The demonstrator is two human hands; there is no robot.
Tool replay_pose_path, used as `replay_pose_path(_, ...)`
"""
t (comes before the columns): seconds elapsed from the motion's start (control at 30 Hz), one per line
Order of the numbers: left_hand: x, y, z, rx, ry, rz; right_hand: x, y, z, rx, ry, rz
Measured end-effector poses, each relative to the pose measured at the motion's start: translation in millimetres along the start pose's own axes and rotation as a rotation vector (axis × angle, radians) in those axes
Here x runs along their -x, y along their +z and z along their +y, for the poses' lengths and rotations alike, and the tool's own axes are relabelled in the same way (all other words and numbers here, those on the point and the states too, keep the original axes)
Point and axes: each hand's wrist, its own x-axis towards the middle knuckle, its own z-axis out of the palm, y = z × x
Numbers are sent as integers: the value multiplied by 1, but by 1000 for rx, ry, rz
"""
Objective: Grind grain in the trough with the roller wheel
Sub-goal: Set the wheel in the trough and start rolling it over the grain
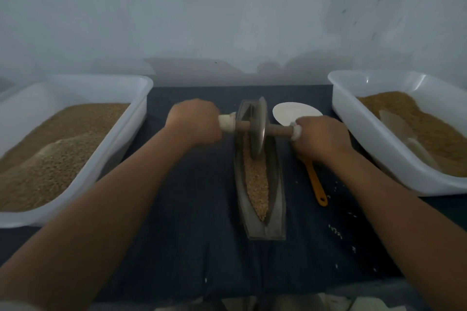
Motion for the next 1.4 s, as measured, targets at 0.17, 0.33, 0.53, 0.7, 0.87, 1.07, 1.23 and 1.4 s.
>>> replay_pose_path(0.17,3,-5,3,7,31,-37,0,-7,2,-4,-30,-82)
replay_pose_path(0.33,77,14,-11,2,152,-22,71,-31,14,-90,-211,-275)
replay_pose_path(0.53,28,20,-9,6,61,-28,32,-12,7,-30,-111,-103)
replay_pose_path(0.7,-13,15,-9,92,-52,-64,-23,-16,-2,83,-70,55)
replay_pose_path(0.87,61,32,-12,174,-36,-118,22,-33,2,54,-240,-13)
replay_pose_path(1.07,88,29,-10,54,33,31,62,-20,15,-33,-248,-56)
replay_pose_path(1.23,5,14,-3,12,-52,73,-13,-3,1,61,-37,-22)
replay_pose_path(1.4,13,7,-1,24,-3,-3,-4,-10,2,39,-50,-107)
